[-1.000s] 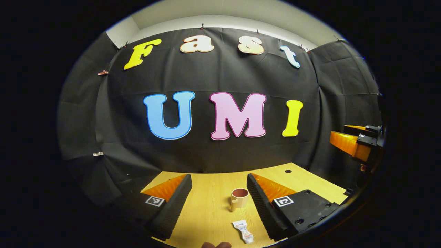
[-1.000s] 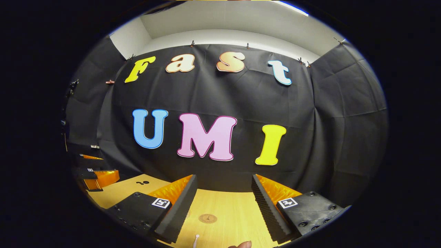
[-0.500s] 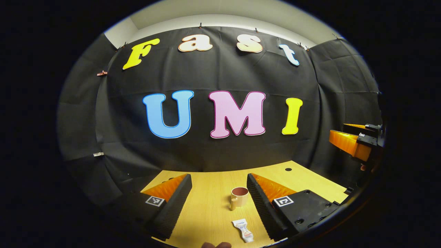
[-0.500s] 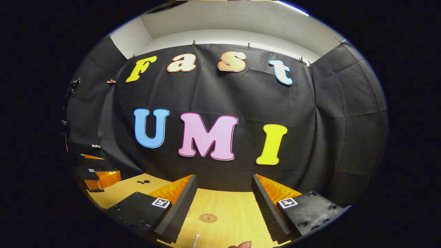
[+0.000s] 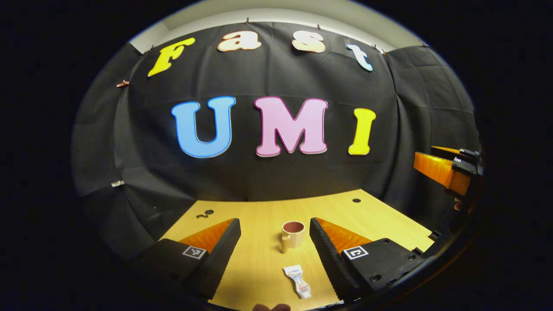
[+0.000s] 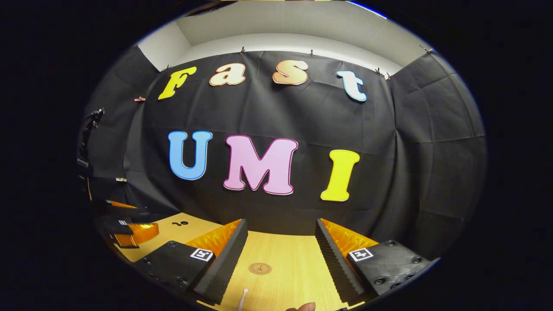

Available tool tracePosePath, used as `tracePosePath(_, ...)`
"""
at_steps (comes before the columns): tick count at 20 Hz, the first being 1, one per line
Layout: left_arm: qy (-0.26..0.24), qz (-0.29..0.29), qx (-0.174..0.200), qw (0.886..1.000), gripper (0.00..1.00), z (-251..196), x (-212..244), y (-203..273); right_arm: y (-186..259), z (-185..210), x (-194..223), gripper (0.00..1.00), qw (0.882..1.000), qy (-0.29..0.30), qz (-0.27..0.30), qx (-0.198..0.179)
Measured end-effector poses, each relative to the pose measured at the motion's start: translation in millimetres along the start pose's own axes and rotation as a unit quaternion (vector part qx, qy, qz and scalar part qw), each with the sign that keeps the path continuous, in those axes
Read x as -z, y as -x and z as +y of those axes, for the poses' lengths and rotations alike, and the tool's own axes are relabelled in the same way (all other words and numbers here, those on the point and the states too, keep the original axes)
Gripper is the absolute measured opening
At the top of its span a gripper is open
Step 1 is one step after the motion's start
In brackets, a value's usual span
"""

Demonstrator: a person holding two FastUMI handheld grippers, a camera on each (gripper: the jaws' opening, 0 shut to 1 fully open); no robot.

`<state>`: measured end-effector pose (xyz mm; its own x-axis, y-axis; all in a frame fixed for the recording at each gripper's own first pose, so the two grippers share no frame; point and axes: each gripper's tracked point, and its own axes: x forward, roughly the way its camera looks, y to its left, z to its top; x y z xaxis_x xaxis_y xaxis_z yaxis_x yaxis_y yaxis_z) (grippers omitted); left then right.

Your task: Put the toothbrush and toothpaste on the desktop into the cup, then pick up the cup and place it on the coaster on the desktop.

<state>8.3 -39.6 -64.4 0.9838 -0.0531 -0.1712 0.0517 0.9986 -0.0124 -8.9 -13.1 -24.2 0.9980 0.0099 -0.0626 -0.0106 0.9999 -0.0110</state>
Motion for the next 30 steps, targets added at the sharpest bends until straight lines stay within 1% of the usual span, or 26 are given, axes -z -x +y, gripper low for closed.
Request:
tracePosePath(4, 0.014, 0.080, 0.018, 0.997, 0.99, -24, 68, -19, 5, -8, 22, 0.97, 1.000, 0.001, 0.027, -0.002)
tracePosePath(6, 0.022, 0.123, 0.015, 0.992, 0.99, -31, 101, -29, 8, -12, 35, 0.97, 0.999, 0.007, 0.043, -0.005)
tracePosePath(10, 0.043, 0.193, 0.009, 0.980, 0.99, -41, 158, -44, 14, -27, 58, 0.97, 0.997, 0.011, 0.074, -0.005)
tracePosePath(14, 0.064, 0.251, -0.007, 0.966, 0.99, -49, 203, -64, 16, -38, 80, 0.97, 0.995, 0.006, 0.101, -0.010)
tracePosePath(16, 0.070, 0.275, -0.021, 0.959, 0.95, -48, 223, -74, 14, -44, 86, 0.97, 0.994, 0.001, 0.106, -0.014)
tracePosePath(19, 0.065, 0.303, -0.039, 0.950, 0.94, -44, 245, -83, 7, -54, 96, 0.97, 0.993, 0.004, 0.116, -0.018)
tracePosePath(22, 0.050, 0.341, -0.064, 0.937, 0.93, -37, 270, -89, -2, -65, 106, 0.97, 0.992, -0.001, 0.124, -0.026)
tracePosePath(24, 0.055, 0.363, -0.074, 0.927, 0.89, -36, 282, -92, -8, -70, 113, 0.97, 0.991, -0.005, 0.130, -0.030)
tracePosePath(27, 0.067, 0.368, -0.076, 0.924, 0.85, -40, 280, -99, -18, -78, 124, 0.97, 0.989, -0.013, 0.140, -0.037)
tracePosePath(28, 0.067, 0.378, -0.075, 0.920, 0.84, -41, 284, -97, -22, -80, 126, 0.97, 0.989, -0.017, 0.141, -0.039)
tracePosePath(29, 0.066, 0.379, -0.073, 0.920, 0.84, -42, 283, -97, -25, -80, 128, 0.97, 0.989, -0.020, 0.142, -0.042)
tracePosePath(30, 0.068, 0.386, -0.072, 0.917, 0.84, -43, 285, -99, -29, -80, 129, 0.97, 0.989, -0.021, 0.142, -0.045)
